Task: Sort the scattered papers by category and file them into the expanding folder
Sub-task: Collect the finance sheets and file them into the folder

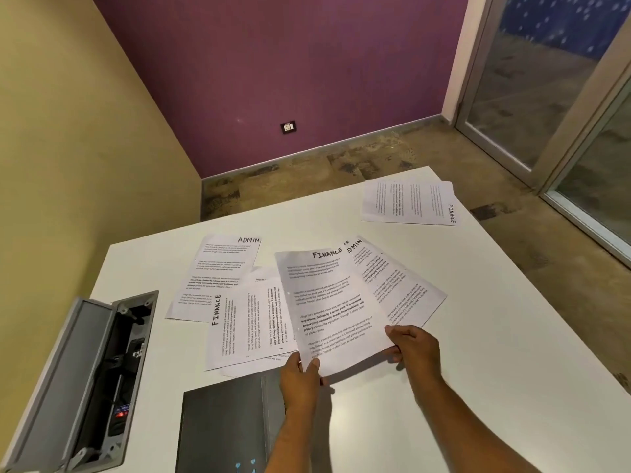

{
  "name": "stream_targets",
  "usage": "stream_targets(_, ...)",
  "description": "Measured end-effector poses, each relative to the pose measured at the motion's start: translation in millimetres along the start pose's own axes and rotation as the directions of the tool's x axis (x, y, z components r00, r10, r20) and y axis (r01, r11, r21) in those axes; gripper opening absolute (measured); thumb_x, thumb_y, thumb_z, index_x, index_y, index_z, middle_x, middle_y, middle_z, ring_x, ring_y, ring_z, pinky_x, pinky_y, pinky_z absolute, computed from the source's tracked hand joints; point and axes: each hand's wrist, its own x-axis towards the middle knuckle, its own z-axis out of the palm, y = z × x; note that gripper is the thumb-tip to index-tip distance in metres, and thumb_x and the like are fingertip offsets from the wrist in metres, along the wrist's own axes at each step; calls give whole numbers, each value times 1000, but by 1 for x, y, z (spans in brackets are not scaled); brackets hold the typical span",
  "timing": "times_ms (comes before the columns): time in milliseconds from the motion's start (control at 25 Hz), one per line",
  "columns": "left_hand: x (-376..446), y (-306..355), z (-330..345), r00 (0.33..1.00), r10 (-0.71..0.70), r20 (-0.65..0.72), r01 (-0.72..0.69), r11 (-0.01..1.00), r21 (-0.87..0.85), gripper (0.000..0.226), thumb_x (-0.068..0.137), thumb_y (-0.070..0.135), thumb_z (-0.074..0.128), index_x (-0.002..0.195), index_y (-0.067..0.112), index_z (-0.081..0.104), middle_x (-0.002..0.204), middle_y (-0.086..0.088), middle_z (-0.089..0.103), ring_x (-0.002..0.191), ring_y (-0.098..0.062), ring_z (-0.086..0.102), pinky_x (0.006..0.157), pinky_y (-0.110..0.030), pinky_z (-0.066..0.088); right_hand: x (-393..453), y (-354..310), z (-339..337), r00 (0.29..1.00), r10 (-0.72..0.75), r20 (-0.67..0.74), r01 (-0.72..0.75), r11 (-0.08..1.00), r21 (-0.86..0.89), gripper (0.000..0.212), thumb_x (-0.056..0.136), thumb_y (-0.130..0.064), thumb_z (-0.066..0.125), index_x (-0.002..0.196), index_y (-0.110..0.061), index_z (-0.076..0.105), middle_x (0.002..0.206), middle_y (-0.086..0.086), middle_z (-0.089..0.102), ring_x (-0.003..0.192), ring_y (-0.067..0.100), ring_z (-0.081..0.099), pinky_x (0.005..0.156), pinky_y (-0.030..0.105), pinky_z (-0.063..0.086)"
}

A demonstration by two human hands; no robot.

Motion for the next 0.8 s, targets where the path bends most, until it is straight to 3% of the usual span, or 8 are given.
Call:
stream_targets(80, 0, -10, 7, 997, 16, -73, -16, 1000, -1, 33, 93, -1, 61, 123, 13, 56, 118, -13, 67, 85, -27, 67, 53, -20, 55, 12, 0, -8, 1000, 5, 6, -5, 998, -59, 11, 86, -20, 77, 91, -10, 75, 68, 14, 74, 55, 27, 62, 55, 31, 45)
stream_targets(160, -1, -13, 16, 990, 78, -116, -77, 997, 13, 62, 94, -5, 56, 141, 31, 40, 132, 5, 55, 100, -23, 63, 67, -31, 59, 23, -7, -14, 1000, -3, 8, 4, 996, -90, 5, 86, -9, 71, 86, -8, 76, 67, 15, 72, 52, 25, 60, 52, 29, 43)
stream_targets(200, -2, -12, 19, 984, 114, -134, -106, 992, 71, 71, 94, -5, 53, 146, 40, 33, 129, 13, 51, 100, -18, 61, 74, -32, 57, 29, -11, -14, 1000, -17, 6, 18, 994, -112, 9, 85, -6, 68, 82, -9, 75, 66, 16, 71, 51, 24, 59, 51, 28, 43)
stream_targets(280, -4, -16, 25, 976, 195, -98, -167, 957, 238, 61, 98, 1, 46, 143, 41, 37, 119, 12, 56, 93, -13, 57, 76, -26, 48, 42, -20, -12, 998, -55, 7, 55, 987, -149, 15, 84, -3, 64, 77, -11, 74, 65, 16, 70, 50, 23, 59, 50, 28, 42)
stream_targets(400, -2, -32, 38, 971, 220, -91, -167, 901, 401, 34, 98, 3, 44, 119, 24, 59, 106, 5, 62, 89, -10, 57, 74, -11, 48, 67, -34, -2, 993, -110, 38, 116, 970, -215, 24, 81, 0, 56, 74, -14, 75, 66, 15, 71, 52, 24, 61, 49, 30, 47)
stream_targets(520, -2, -39, 48, 953, 265, -146, -174, 876, 451, 38, 93, 12, 55, 131, 13, 57, 119, -6, 63, 107, -23, 59, 94, -35, 54, 95, -47, 14, 984, -160, 81, 178, 935, -306, 24, 78, -8, 56, 75, -22, 75, 66, 9, 72, 57, 27, 66, 53, 38, 53)
stream_targets(680, 7, -63, 55, 907, 395, -145, -192, 696, 692, 59, 94, 34, 53, 148, 16, 39, 149, -15, 45, 138, -31, 43, 110, -47, 40, 123, -80, 29, 949, -297, 101, 298, 751, -589, 16, 74, -29, 65, 88, -34, 71, 78, -8, 75, 74, 17, 73, 73, 37, 61)
stream_targets(800, 12, -74, 52, 902, 429, -44, -254, 611, 750, 64, 95, 41, 42, 154, 17, 31, 156, -14, 37, 145, -28, 32, 116, -43, 32, 148, -110, 43, 922, -337, 191, 344, 488, -802, 40, 80, -23, 72, 120, -30, 65, 110, -5, 70, 104, 19, 67, 91, 35, 52)
